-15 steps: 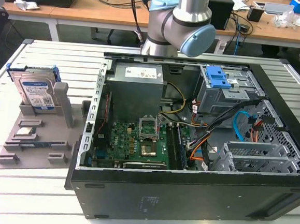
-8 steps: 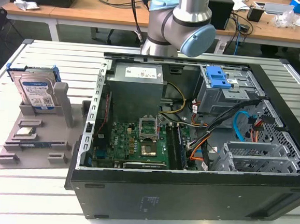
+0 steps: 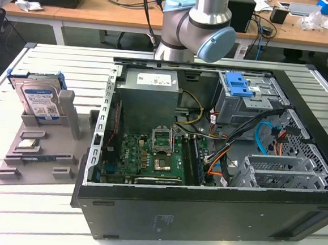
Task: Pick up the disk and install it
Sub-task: 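Pick up the disk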
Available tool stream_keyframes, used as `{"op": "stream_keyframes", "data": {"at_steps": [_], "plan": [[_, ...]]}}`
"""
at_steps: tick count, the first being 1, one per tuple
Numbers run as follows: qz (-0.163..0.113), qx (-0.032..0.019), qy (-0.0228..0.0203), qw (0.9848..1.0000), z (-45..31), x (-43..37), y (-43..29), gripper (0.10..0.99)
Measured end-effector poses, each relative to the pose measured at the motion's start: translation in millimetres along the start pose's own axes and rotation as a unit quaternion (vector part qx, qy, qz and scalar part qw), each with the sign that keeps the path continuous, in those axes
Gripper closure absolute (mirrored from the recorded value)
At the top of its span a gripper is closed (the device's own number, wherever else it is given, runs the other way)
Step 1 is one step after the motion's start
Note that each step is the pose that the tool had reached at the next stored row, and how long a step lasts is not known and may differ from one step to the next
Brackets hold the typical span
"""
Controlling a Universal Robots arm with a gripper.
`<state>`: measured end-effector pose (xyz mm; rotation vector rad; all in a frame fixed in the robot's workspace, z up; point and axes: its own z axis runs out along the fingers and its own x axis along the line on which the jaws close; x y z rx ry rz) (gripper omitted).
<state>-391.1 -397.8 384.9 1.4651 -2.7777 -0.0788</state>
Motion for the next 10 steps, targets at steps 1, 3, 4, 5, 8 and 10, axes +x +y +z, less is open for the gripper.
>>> {"op": "stream_keyframes", "data": {"at_steps": [1, 3, 4, 5, 8, 10], "plan": [[-0.01, -0.0002, 0.0005, 0.9999, 0.0, 0.0, 0.0, 0.98], [-0.034, -0.0008, 0.0015, 0.9994, 0.0, 0.0, 0.0, 0.98], [-0.048, -0.0011, 0.0021, 0.9989, 0.0, 0.0, 0.0, 0.98], [-0.059, -0.0014, 0.0026, 0.9982, 0.0, 0.0, 0.0, 0.98], [-0.08, -0.0018, 0.0035, 0.9968, 0.0, 0.0, 0.0, 0.98], [-0.092, -0.0021, 0.0041, 0.9957, 0.0, 0.0, 0.0, 0.98]]}}
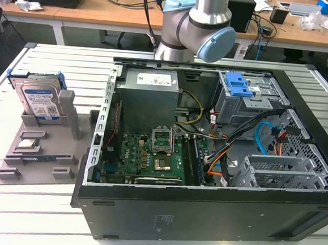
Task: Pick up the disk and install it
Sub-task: 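Pick up the disk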
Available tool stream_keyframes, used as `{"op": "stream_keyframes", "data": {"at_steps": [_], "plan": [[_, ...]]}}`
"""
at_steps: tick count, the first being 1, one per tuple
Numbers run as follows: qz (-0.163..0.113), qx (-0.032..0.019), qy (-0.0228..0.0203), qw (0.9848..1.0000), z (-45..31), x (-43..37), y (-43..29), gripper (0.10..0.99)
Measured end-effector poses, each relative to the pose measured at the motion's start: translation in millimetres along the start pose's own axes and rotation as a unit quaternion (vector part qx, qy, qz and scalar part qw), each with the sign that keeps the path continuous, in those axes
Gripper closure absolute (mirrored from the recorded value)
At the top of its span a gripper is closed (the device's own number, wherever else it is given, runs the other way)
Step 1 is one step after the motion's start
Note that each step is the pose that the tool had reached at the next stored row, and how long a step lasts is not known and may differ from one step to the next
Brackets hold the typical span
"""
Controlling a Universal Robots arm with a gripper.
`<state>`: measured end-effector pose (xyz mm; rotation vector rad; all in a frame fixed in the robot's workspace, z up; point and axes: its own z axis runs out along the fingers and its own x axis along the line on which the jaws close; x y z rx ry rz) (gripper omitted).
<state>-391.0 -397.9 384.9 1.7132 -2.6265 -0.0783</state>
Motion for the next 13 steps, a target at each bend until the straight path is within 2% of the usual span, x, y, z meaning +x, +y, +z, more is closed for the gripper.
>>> {"op": "stream_keyframes", "data": {"at_steps": [4, 7, 13], "plan": [[-0.027, -0.0006, 0.0012, 0.9996, 0.0, 0.0, 0.0, 0.98], [-0.05, -0.0012, 0.0022, 0.9987, 0.0, 0.0, 0.0, 0.98], [-0.105, -0.0024, 0.0047, 0.9944, 0.0, 0.0, 0.0, 0.98]]}}
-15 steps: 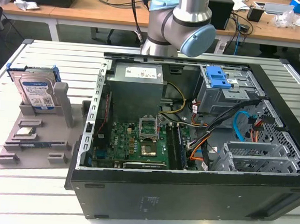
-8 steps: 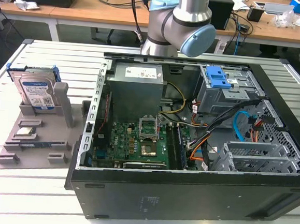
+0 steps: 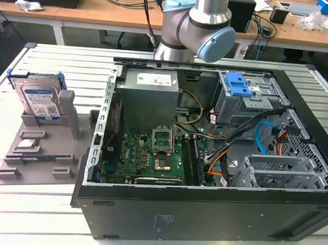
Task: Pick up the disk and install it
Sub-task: 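Pick up the disk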
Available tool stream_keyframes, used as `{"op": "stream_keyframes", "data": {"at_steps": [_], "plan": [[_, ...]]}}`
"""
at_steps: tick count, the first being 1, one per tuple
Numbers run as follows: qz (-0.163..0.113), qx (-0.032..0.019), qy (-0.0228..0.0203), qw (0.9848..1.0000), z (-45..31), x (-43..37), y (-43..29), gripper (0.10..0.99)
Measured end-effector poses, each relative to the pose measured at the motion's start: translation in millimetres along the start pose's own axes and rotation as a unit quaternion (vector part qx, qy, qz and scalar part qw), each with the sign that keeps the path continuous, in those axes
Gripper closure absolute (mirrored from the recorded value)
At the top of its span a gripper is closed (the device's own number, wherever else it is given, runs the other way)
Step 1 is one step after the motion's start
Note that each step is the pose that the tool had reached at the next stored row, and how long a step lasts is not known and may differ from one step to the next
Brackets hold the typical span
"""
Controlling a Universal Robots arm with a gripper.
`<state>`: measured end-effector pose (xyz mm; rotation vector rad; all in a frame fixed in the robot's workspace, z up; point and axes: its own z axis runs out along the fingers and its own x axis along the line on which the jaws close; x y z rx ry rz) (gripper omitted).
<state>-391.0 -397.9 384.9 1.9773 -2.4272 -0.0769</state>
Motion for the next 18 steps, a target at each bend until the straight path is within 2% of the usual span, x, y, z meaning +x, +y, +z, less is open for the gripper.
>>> {"op": "stream_keyframes", "data": {"at_steps": [3, 7, 9, 15, 17, 18], "plan": [[-0.025, -0.0006, 0.0011, 0.9997, 0.0, 0.0, 0.0, 0.98], [-0.06, -0.0014, 0.0027, 0.9982, 0.0, 0.0, 0.0, 0.98], [-0.085, -0.002, 0.0038, 0.9964, 0.0, 0.0, 0.0, 0.98], [-0.128, -0.003, 0.0057, 0.9917, 0.0, 0.0, 0.0, 0.98], [-0.152, -0.0035, 0.0067, 0.9884, 0.0, 0.0, 0.0, 0.98], [-0.159, -0.0037, 0.0071, 0.9873, 0.0, 0.0, 0.0, 0.98]]}}
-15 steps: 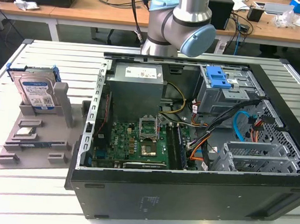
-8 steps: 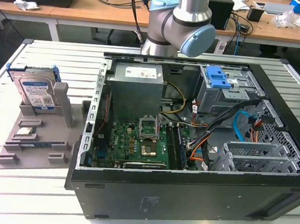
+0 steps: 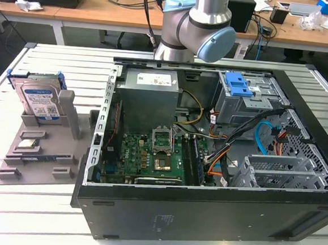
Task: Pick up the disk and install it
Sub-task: 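Pick up the disk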
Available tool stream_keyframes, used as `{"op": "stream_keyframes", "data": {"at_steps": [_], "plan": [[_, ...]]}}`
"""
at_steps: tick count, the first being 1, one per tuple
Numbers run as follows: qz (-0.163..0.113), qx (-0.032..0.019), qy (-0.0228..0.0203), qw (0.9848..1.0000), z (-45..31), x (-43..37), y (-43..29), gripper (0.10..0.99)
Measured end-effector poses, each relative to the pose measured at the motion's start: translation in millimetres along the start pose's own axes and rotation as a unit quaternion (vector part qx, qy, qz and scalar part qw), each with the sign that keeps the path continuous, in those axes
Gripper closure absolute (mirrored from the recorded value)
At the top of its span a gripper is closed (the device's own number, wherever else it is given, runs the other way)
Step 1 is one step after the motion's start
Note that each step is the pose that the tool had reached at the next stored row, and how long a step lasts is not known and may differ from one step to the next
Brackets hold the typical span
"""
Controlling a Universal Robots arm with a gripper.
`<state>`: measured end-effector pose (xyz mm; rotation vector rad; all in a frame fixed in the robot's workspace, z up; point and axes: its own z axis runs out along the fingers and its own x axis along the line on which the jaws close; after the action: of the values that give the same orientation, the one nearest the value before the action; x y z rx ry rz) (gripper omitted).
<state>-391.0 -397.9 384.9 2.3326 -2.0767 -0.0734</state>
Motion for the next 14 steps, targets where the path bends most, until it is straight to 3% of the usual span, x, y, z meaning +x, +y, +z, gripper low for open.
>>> {"op": "stream_keyframes", "data": {"at_steps": [6, 10, 14], "plan": [[-0.002, 0.0, 0.0002, 1.0, 0.0, -0.1, 0.0, 0.98], [0.03, 0.0007, -0.0013, 0.9996, 0.0, 0.0, 0.0, 0.98], [0.063, 0.0015, -0.0027, 0.998, 0.0, 0.0, 0.0, 0.98]]}}
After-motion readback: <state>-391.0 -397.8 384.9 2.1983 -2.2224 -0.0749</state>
